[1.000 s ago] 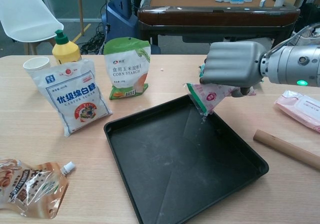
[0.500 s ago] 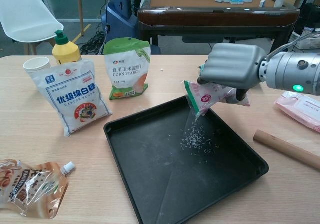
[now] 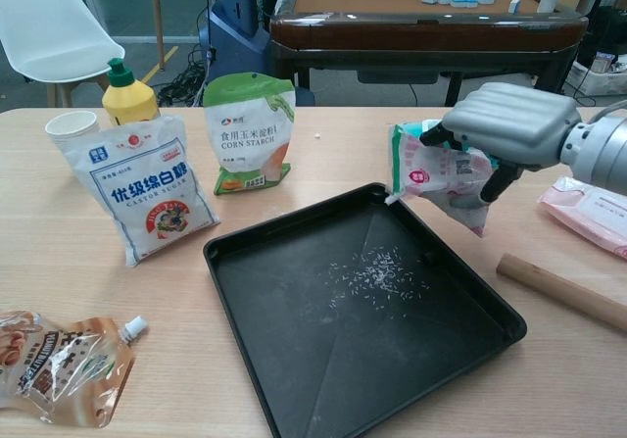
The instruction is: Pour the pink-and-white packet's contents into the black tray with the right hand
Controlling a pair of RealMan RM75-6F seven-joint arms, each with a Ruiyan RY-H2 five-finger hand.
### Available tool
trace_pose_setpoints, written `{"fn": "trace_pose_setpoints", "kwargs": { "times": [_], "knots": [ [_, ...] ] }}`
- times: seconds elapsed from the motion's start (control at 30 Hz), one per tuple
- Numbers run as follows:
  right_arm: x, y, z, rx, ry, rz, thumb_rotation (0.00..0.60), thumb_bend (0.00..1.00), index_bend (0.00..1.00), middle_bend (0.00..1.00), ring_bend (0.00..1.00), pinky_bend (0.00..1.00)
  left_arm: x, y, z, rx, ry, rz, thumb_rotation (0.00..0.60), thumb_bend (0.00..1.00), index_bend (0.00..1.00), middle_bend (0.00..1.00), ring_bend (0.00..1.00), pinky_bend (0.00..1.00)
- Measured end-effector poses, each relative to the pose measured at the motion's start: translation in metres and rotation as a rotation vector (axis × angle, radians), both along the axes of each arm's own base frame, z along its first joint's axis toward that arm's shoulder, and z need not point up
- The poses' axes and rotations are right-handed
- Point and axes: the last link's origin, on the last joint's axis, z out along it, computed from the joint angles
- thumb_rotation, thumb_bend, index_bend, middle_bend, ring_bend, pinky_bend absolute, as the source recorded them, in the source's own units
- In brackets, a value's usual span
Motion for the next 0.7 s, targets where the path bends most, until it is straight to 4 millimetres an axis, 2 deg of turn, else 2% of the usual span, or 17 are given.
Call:
{"fn": "trace_pose_setpoints", "kwargs": {
  "times": [0.47,0.7],
  "knots": [
    [-0.050,0.007,-0.004,0.125,-0.432,-0.197,0.600,0.37,0.51,0.52,0.44,0.52,0.008,0.000,-0.005,-0.017,0.013,-0.001,0.600,0.20,0.10,0.10,0.07,0.09],
    [-0.069,0.009,-0.006,0.194,-0.523,-0.246,0.600,0.37,0.51,0.52,0.45,0.52,0.011,0.000,-0.005,-0.018,0.023,0.000,0.600,0.20,0.10,0.10,0.07,0.09]
  ]
}}
